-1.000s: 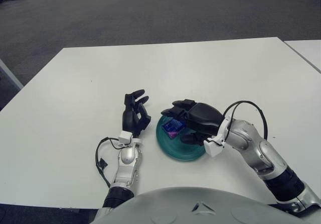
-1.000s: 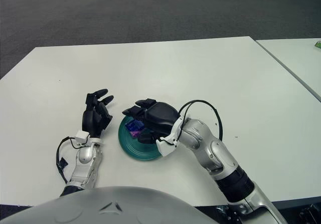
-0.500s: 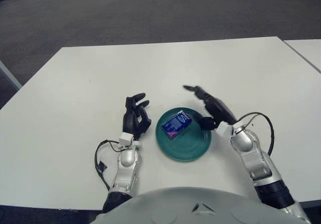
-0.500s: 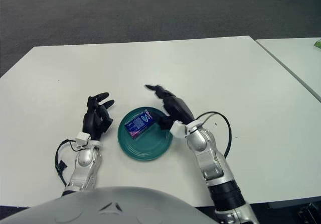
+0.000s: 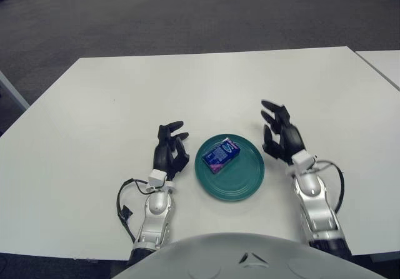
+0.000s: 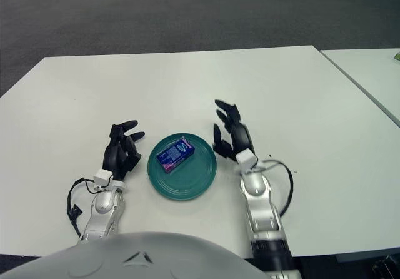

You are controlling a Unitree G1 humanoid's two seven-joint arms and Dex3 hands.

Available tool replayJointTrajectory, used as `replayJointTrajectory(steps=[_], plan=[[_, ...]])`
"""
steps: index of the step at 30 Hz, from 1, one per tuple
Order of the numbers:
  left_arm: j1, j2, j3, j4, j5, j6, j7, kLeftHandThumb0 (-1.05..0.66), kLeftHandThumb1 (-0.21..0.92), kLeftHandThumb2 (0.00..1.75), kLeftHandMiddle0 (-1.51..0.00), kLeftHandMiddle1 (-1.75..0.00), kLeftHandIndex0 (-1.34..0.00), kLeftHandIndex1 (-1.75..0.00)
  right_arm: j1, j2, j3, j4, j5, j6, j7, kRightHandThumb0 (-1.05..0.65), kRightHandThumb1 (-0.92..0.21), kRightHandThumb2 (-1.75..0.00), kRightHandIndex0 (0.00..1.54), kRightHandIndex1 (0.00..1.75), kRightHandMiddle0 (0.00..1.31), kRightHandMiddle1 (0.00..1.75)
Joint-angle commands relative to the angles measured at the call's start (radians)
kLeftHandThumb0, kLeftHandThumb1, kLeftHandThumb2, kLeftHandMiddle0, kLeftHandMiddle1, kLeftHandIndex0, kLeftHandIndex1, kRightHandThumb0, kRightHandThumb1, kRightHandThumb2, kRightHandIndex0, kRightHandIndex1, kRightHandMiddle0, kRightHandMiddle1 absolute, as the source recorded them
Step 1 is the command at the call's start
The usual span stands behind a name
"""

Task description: Put the gum into the plate.

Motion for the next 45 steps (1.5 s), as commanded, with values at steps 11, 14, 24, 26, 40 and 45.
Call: replayJointTrajectory(steps=[11,14,24,26,40,45], plan=[[0.079,0.044,0.038,0.024,-0.027,0.036,-0.077,-0.87,0.92,1.04,-0.37,-1.11,-0.20,-1.32,0.025,0.053,-0.047,0.106,0.057,-0.007,-0.044,-0.73,-0.92,-0.81,0.54,0.21,0.00,0.84],[0.091,0.051,0.042,0.024,-0.031,0.038,-0.091,-0.89,0.92,1.04,-0.36,-1.11,-0.19,-1.32,0.035,0.061,-0.053,0.117,0.060,-0.017,-0.052,-0.71,-0.92,-0.82,0.53,0.26,0.00,0.85],[0.163,0.080,0.044,0.003,-0.029,0.052,-0.135,-0.87,0.92,1.03,-0.38,-1.08,-0.20,-1.25,0.105,0.105,-0.042,0.138,0.058,-0.026,-0.072,-0.71,-0.92,-0.84,0.47,0.35,0.00,0.92],[0.162,0.087,0.048,0.003,-0.028,0.049,-0.141,-0.87,0.92,1.02,-0.38,-1.08,-0.20,-1.25,0.121,0.113,-0.039,0.137,0.059,-0.022,-0.078,-0.70,-0.92,-0.84,0.47,0.36,0.00,0.94],[0.223,0.052,0.018,-0.036,0.009,-0.005,-0.128,-0.89,0.92,1.03,-0.40,-0.93,-0.20,-1.21,0.194,0.128,-0.048,0.152,0.060,-0.043,-0.100,-0.69,-0.92,-0.82,0.49,0.43,0.00,0.92],[0.198,0.037,0.022,-0.016,0.006,-0.006,-0.123,-0.88,0.92,1.02,-0.41,-0.92,-0.21,-1.21,0.218,0.133,-0.042,0.136,0.055,-0.048,-0.108,-0.68,-0.92,-0.82,0.48,0.43,0.00,0.92]])
